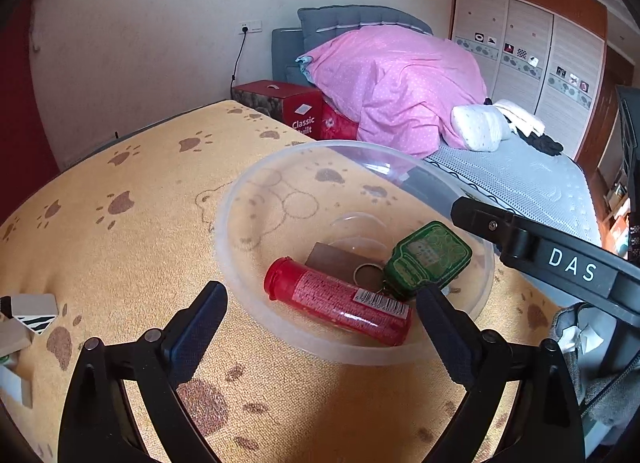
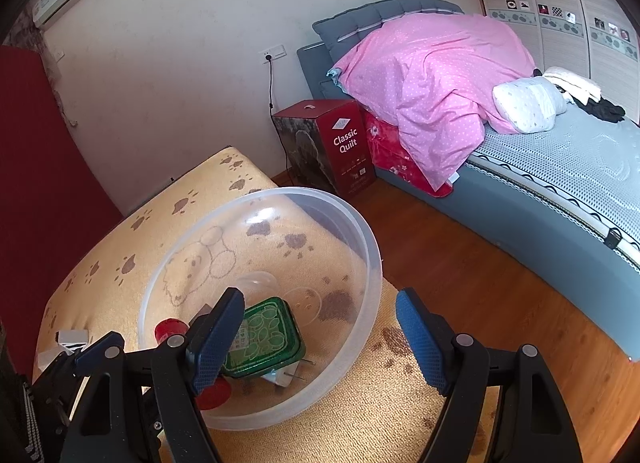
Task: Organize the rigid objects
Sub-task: 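Withdraw both open grippers from the bowl toward the remaining objects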
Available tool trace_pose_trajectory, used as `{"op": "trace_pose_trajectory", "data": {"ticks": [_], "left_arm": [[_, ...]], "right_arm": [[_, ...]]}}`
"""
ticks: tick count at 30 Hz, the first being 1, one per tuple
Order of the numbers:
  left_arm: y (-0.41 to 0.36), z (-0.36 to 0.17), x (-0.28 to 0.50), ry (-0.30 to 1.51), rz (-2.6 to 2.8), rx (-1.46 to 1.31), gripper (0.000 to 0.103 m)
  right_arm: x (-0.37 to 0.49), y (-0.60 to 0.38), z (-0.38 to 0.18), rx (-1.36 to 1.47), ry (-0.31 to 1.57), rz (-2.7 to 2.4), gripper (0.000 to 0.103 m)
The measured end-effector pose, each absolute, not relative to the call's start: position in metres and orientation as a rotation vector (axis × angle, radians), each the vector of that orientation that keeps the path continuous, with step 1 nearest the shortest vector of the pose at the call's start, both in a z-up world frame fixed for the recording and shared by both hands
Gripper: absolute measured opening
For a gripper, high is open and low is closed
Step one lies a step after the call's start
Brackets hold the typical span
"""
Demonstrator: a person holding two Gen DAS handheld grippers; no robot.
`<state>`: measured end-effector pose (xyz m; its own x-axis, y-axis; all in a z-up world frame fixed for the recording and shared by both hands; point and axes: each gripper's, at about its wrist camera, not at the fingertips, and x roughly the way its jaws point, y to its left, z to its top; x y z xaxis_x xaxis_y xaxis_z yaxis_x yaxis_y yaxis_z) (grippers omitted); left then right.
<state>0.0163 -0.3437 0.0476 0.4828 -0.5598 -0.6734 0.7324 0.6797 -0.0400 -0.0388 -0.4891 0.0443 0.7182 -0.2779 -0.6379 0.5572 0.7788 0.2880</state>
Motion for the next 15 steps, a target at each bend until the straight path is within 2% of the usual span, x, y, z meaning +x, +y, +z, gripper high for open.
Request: {"op": "trace_pose_trajectory", "data": {"ticks": [15], "left_arm": [[-0.317, 0.046, 0.019, 0.744, -0.724, 0.280, 0.096]], "right_arm": [[-0.039, -0.477, 0.043, 0.467, 0.632, -0.440, 0.084]]}}
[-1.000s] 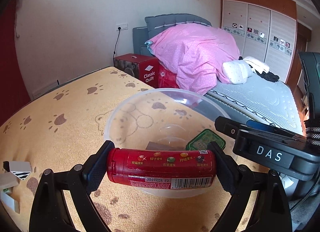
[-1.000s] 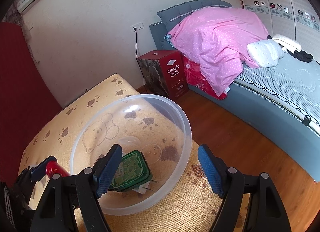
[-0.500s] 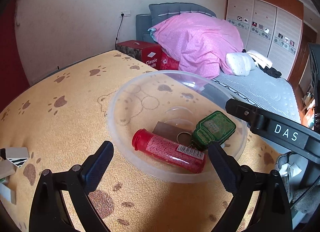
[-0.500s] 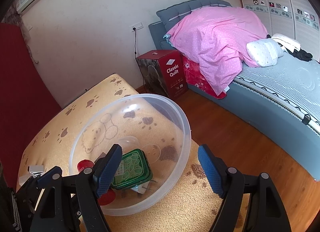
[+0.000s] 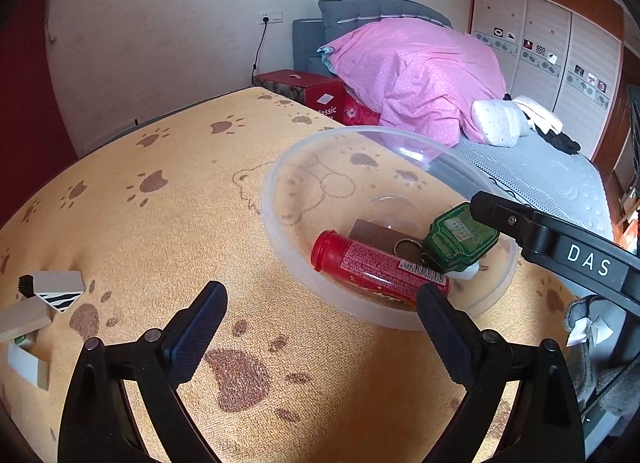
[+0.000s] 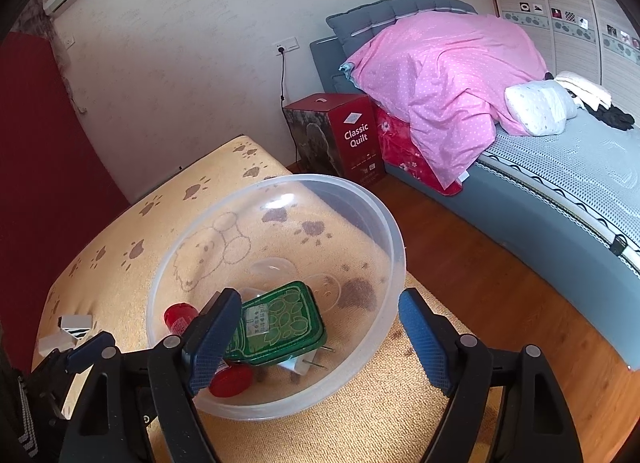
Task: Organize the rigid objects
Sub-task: 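Withdraw both open grippers from the bowl toward the remaining objects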
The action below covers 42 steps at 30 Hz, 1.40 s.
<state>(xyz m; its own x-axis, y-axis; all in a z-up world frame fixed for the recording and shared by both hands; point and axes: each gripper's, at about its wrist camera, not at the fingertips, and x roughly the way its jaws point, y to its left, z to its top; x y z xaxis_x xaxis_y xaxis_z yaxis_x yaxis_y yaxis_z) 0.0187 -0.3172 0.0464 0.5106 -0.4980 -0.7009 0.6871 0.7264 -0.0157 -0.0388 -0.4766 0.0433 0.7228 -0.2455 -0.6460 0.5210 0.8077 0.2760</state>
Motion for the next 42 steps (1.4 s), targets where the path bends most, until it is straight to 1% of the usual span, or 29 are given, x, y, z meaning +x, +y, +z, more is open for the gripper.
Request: {"op": "trace_pose_trajectory", "data": {"ticks": [25, 28, 42], "left_arm": [[-0.244, 0.048, 0.040, 0.795, -0.583, 0.189, 0.096], [-0.233, 0.048, 0.044, 0.803, -0.568, 0.167, 0.096], [-0.165, 0.050, 0.065, 0.791, -0.454, 0.105, 0.096]], "right_arm": [[-0.033, -0.431, 0.046, 0.396, 0.664, -0.321, 0.086], [-0.033, -0.427, 0.046, 0.386, 0.671, -0.309, 0.088], [-0.024, -0.400, 0.044, 0.355, 0.706, -0.266, 0.089]]}}
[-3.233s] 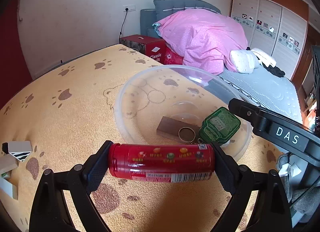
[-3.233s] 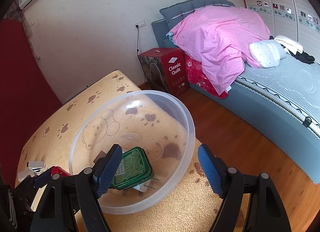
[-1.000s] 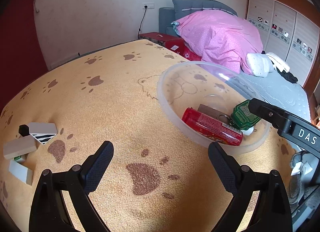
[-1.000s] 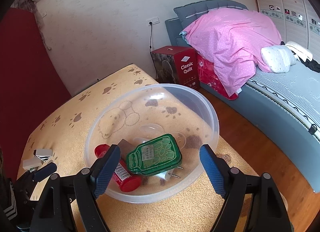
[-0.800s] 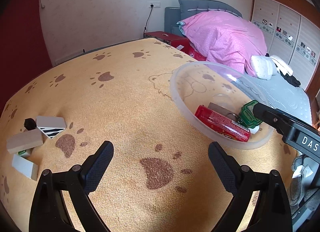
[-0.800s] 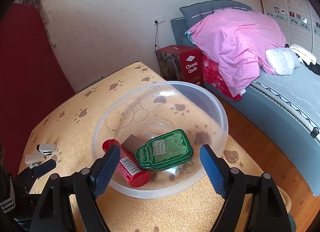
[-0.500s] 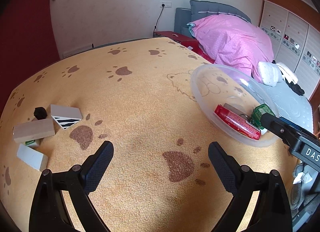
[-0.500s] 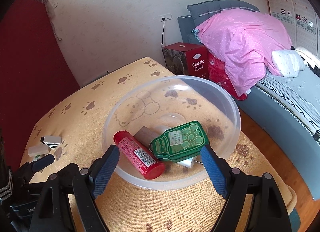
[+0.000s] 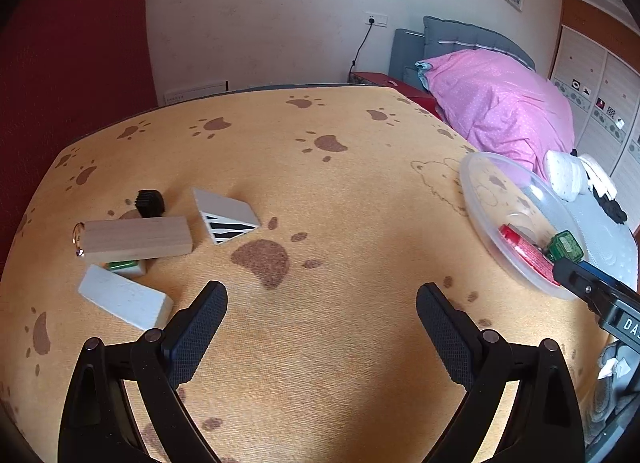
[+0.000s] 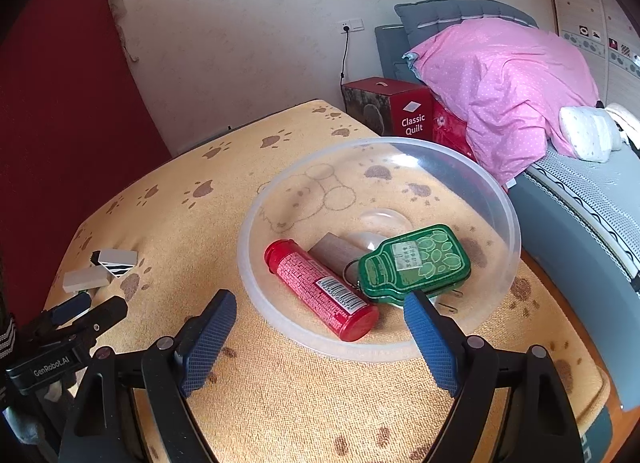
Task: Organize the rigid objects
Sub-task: 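Withdraw both open grippers from the bowl toward the remaining objects, then grasp the long white foam block with the left gripper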
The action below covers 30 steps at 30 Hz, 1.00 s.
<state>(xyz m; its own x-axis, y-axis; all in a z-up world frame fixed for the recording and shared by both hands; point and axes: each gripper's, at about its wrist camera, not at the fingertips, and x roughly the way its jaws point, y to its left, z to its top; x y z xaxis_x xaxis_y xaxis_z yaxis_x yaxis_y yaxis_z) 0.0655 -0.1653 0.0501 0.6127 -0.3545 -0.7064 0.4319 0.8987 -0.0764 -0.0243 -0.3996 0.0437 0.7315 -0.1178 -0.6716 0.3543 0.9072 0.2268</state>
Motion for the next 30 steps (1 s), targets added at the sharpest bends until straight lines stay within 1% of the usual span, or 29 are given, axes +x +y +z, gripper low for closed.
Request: {"op": "trace_pose_trajectory", "data": {"ticks": [18, 30], "left_arm": [[-0.053, 0.041, 0.102, 0.799, -0.252, 0.068, 0.096], [-0.025, 0.027, 0.126, 0.841, -0.261, 0.059, 0.096]], "right_arm": [[-0.009, -0.345, 0.042, 0.291, 0.750, -0.164, 0.090], [-0.001, -0.313, 0.039, 0.264, 0.790, -0.104, 0.090]]}}
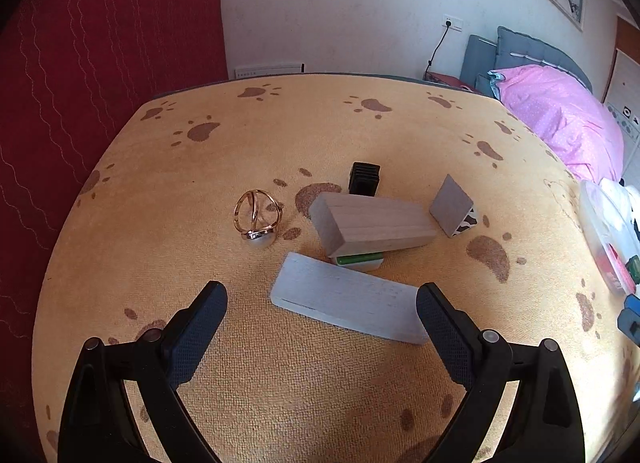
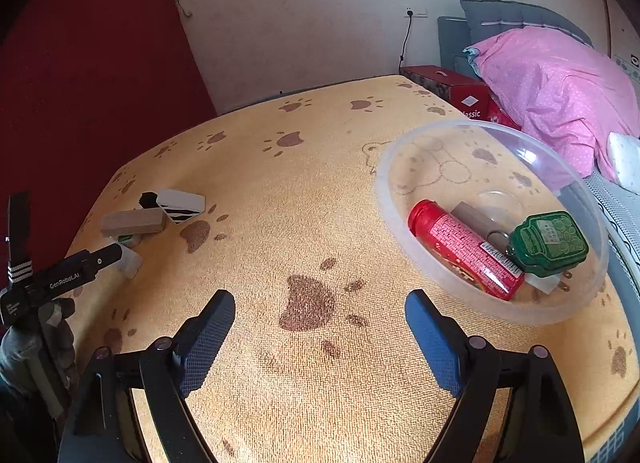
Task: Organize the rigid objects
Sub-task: 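Grasp the long white foam block with the left gripper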
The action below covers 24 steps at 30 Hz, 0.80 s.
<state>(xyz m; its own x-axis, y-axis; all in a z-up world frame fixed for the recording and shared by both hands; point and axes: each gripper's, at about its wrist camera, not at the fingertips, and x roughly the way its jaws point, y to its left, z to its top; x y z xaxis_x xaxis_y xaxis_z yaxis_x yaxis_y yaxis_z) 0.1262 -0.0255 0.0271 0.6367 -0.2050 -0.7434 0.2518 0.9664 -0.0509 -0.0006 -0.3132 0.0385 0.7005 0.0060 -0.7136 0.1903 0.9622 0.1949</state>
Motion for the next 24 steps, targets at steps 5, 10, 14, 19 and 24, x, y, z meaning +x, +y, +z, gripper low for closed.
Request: {"op": "trace_pose_trajectory", "data": {"ticks": [5, 10, 14, 19, 24], "left_arm": [[-0.023, 0.023, 0.135, 0.857, -0.293, 0.028, 0.096], [-0.025, 0.019, 0.141, 0.869, -0.334, 0.010, 0.096], [-0.029, 0.017, 0.140, 0.882, -0.381, 0.006, 0.096], [-0.044, 0.016, 0.130, 0.872, -0.397, 0.087, 0.097], [-0.050, 0.012, 0.132, 0.885, -0.361, 0.135, 0.097]], "right_arm": [[0.001, -0.303, 0.036, 0.250, 0.804, -0.090, 0.090], [0.003, -0.297, 0.034, 0.240, 0.817, -0.081, 0.090], [0.004, -0.295, 0.032, 0.241, 0.826, -0.081, 0.090], [0.006, -0.292, 0.030, 0.240, 0.835, -0.079, 0.090], [0.006, -0.288, 0.029, 0.232, 0.841, -0.071, 0.090]]}}
